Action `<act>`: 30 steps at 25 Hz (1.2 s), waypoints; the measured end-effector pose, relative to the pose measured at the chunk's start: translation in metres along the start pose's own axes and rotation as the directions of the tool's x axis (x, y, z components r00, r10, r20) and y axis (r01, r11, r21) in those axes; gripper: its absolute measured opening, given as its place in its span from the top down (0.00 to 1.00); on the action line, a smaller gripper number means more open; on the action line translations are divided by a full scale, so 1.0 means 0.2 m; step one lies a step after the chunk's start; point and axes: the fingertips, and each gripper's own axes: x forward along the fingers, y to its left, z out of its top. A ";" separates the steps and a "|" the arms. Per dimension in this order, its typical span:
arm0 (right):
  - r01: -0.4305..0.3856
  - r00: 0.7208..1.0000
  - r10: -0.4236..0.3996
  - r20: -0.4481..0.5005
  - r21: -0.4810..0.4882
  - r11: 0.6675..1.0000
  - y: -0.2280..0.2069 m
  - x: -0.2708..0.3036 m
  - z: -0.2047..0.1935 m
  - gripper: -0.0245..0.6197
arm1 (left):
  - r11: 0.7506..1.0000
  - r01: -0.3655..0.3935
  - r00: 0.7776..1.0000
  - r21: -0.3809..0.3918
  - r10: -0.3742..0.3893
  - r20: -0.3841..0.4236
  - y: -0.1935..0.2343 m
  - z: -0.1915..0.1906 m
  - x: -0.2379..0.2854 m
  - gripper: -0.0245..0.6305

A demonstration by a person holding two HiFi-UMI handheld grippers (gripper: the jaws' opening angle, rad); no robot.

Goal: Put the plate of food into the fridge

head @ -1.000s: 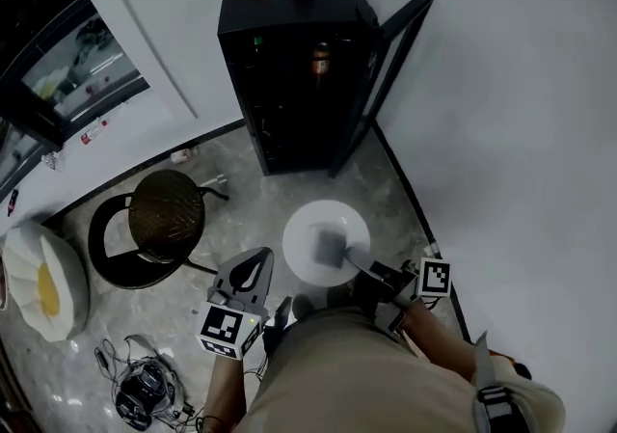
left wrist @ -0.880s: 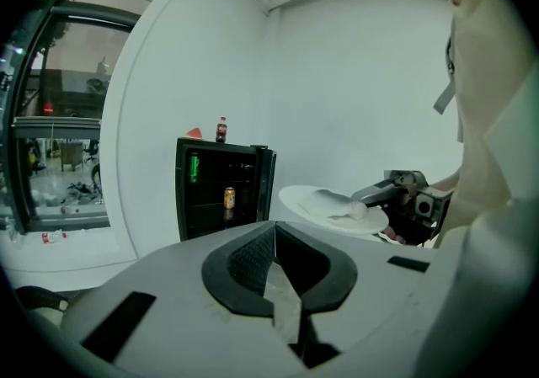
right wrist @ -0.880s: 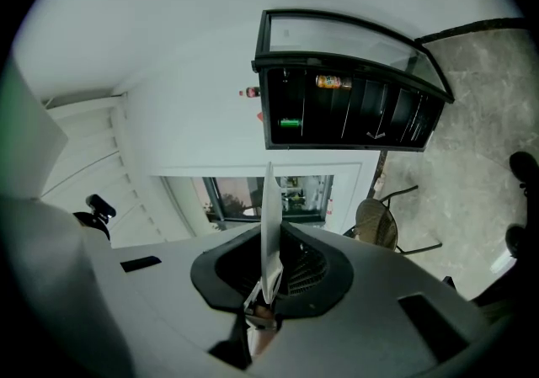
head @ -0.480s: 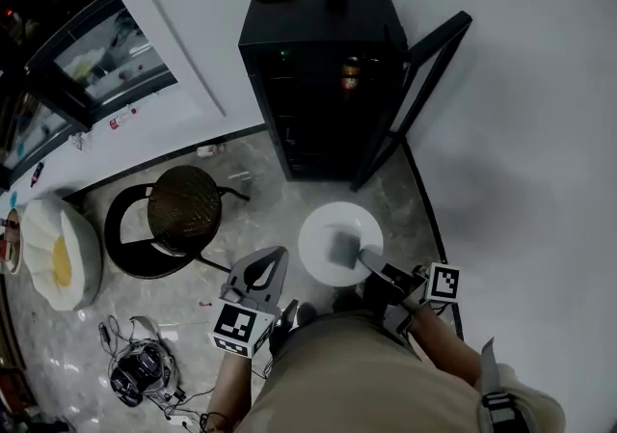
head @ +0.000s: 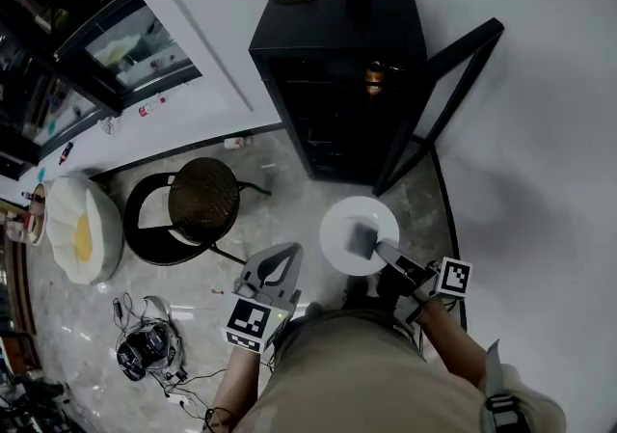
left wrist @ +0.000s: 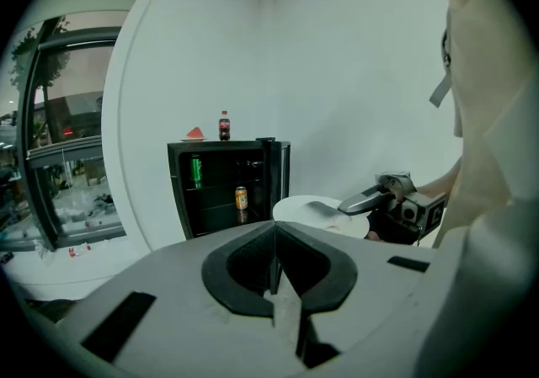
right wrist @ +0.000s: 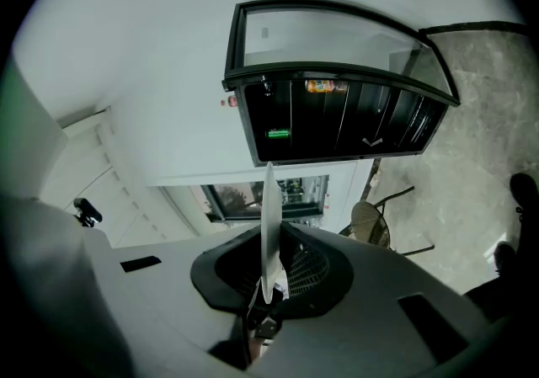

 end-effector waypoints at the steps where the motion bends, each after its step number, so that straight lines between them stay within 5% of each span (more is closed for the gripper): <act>1: 0.001 1.000 -0.001 0.002 0.002 1.000 -0.02 0.00 0.03 0.90 | 1.000 -0.004 1.000 0.006 0.004 -0.006 -0.01 0.00 0.01 0.95; 16: 0.042 0.999 -0.042 0.007 -0.013 0.999 -0.21 0.17 0.18 0.90 | 1.000 0.006 0.998 0.024 -0.005 -0.056 0.06 -0.03 0.14 0.95; 25: 0.021 0.996 -0.022 0.084 0.011 1.000 -0.36 0.37 0.27 0.90 | 0.997 0.074 0.995 -0.028 -0.076 -0.062 0.26 -0.11 0.25 0.95; 30: 0.074 0.992 -0.076 0.099 0.018 0.997 -0.47 0.46 0.36 0.90 | 0.994 0.087 0.992 -0.064 -0.093 -0.083 0.38 -0.18 0.30 0.95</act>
